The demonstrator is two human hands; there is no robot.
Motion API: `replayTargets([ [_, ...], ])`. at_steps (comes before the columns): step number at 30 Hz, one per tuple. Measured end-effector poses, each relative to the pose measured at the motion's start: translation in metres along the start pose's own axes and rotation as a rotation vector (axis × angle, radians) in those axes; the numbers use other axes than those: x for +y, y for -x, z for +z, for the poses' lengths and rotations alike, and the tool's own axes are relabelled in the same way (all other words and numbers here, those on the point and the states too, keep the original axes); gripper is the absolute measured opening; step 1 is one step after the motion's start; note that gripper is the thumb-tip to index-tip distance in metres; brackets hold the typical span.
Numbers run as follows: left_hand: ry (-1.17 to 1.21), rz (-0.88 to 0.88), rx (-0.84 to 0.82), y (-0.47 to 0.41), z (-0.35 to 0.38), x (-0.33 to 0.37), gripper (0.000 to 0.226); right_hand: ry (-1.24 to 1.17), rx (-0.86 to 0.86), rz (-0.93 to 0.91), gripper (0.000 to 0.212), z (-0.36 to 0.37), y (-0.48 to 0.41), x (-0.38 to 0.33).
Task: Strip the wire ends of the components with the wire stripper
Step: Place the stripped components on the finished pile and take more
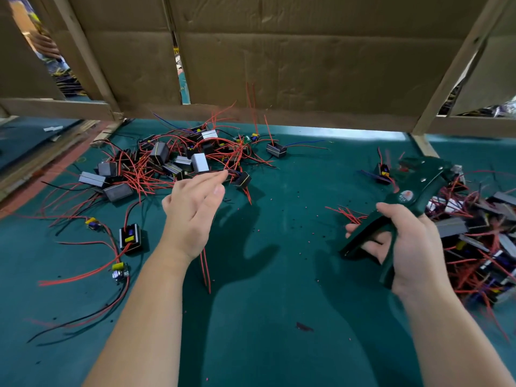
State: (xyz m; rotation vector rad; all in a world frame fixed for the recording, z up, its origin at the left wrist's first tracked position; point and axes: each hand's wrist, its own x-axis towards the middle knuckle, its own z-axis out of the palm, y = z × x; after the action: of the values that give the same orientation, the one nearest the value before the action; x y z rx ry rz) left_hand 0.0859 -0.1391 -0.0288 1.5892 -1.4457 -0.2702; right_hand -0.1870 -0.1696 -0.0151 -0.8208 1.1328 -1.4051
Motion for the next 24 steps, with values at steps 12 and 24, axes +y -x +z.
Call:
replayTargets([
  [12, 0.083, -0.070, -0.052, 0.002, 0.000, 0.000, 0.055, 0.010, 0.016, -0.094, 0.011, -0.002, 0.003, -0.009],
  [24, 0.791, -0.071, -0.549, 0.006, -0.006, 0.024, 0.072, -0.447, -0.666, 0.338, 0.085, 0.026, 0.036, 0.001],
])
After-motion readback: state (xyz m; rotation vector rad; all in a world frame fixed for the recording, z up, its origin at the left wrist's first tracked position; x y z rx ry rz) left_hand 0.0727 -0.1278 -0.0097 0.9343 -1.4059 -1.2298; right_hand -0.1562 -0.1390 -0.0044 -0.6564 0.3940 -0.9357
